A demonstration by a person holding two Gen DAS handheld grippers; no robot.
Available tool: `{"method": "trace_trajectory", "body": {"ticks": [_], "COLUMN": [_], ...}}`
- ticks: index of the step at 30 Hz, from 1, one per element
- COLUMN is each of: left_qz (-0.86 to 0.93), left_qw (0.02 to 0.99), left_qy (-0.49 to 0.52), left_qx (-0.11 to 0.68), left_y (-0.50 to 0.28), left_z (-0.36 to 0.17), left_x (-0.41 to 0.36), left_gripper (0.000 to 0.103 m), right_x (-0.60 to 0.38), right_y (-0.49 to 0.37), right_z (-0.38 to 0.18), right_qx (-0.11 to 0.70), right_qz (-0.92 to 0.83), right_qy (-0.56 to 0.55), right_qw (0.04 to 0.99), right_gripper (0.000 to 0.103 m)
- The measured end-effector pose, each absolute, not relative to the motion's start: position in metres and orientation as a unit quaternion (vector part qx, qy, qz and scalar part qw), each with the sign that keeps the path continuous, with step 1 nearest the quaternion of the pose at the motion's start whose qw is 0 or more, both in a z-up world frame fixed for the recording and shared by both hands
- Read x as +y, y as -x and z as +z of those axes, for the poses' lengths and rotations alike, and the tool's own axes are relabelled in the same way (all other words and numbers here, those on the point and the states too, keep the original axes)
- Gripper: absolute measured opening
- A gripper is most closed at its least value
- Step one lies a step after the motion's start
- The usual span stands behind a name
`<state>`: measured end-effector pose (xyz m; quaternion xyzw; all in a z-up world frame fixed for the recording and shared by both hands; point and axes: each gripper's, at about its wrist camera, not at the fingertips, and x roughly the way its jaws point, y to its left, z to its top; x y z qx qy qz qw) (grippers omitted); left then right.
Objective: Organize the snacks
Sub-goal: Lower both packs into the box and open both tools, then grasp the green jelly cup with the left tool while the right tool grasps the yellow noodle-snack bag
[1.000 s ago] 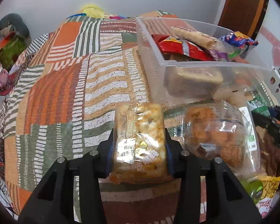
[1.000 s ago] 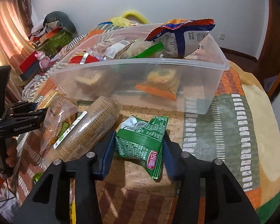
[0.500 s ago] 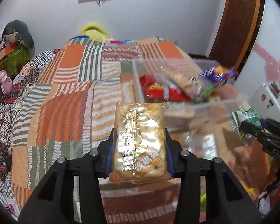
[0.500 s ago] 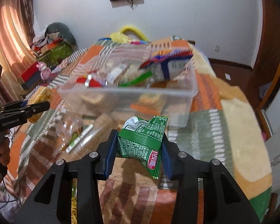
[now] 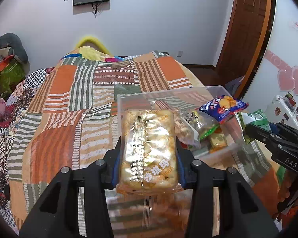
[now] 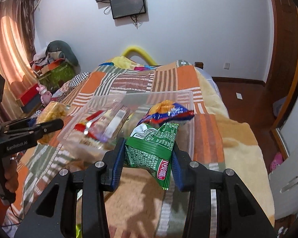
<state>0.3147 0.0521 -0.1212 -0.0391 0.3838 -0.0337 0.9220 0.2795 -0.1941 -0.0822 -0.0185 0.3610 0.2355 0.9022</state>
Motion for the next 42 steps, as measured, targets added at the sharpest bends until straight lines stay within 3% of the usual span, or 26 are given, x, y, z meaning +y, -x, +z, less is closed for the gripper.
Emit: {"method": "trace_trajectory", "body": {"ticks": [15,19,25,34,42], "left_qz": [-0.017,-0.017,-0.024,-0.033,-0.036], "left_qw": [0.91,0.914,0.922,0.929,0.921], "left_qy": [0.032,0.023,0.024,0.023,0.032], "left_qx": [0.412,0.405,0.387,0.369,0.386], "left_y": [-0.359,-0.352,-0.327,-0.26,-0.192], "left_z": [-0.151,-0.145,-0.124,-0.095,-0.1], "left_x": [0.044,0.041,0.04,0.045,0.05], "left_gripper": [0.044,0.048,0.056,0.062,0.064], "right_x": [-0.187,-0.189,-0.198,-0.206,-0.202], "right_y": [-0.309,-0.302,-0.295,-0.252,-0.186], "right_z": [-0.098,-0.095,-0.085,-0.055,-0.058], "right_qx": [0.385,0.382,0.388,0.371,0.377], "right_qz": [0.226,0.227,0.234,0.251,0.284], "right_qy": [0.045,0.048,0.025,0.022,0.035], "right_qw": [0.894,0.894,0.891,0.894,0.881], "right_gripper": [0.039,0.041,0.052,0.059,0.066]}}
